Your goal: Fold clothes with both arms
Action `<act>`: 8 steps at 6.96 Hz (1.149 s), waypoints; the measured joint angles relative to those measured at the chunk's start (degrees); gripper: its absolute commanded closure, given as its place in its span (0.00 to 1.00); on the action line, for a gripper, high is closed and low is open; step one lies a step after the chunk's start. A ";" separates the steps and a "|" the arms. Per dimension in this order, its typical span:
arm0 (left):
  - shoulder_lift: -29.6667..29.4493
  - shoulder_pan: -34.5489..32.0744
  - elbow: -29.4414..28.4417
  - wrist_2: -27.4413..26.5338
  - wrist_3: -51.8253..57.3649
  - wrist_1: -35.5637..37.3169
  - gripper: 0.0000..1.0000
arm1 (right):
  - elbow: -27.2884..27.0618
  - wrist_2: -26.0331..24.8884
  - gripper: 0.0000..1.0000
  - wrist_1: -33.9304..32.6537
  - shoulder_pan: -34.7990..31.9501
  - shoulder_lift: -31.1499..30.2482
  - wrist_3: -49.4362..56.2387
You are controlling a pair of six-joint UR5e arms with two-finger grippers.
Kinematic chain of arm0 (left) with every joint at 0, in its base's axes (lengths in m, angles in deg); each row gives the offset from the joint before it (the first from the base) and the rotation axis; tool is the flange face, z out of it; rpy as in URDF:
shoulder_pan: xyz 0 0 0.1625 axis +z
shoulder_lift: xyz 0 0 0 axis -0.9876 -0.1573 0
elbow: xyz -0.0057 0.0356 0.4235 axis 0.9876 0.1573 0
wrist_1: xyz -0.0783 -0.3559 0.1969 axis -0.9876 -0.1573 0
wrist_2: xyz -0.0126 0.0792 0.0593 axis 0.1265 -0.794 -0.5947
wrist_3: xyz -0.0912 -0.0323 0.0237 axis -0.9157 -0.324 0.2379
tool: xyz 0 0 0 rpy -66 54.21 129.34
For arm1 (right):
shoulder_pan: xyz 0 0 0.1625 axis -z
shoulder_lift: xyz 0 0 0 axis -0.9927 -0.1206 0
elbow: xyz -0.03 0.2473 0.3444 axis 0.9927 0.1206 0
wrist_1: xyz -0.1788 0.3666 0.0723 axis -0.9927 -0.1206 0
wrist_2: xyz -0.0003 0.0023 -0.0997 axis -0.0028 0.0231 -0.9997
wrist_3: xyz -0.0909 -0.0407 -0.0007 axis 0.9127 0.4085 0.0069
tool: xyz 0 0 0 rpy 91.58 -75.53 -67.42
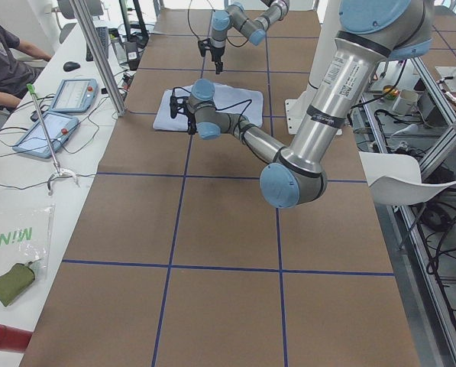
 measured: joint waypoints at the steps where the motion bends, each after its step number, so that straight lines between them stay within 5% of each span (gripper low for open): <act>1: 1.57 2.07 2.86 0.74 -2.78 0.69 0.00 | -3.29 2.63 0.00 0.03 -0.10 -0.65 -1.53; 6: 5.26 19.56 11.09 -8.60 -17.79 7.82 0.01 | -13.00 8.47 0.00 0.44 1.47 -3.03 -14.05; 8: 5.01 24.28 12.98 -11.11 -20.13 12.07 0.10 | -13.60 9.50 0.00 1.16 2.29 -3.14 -15.32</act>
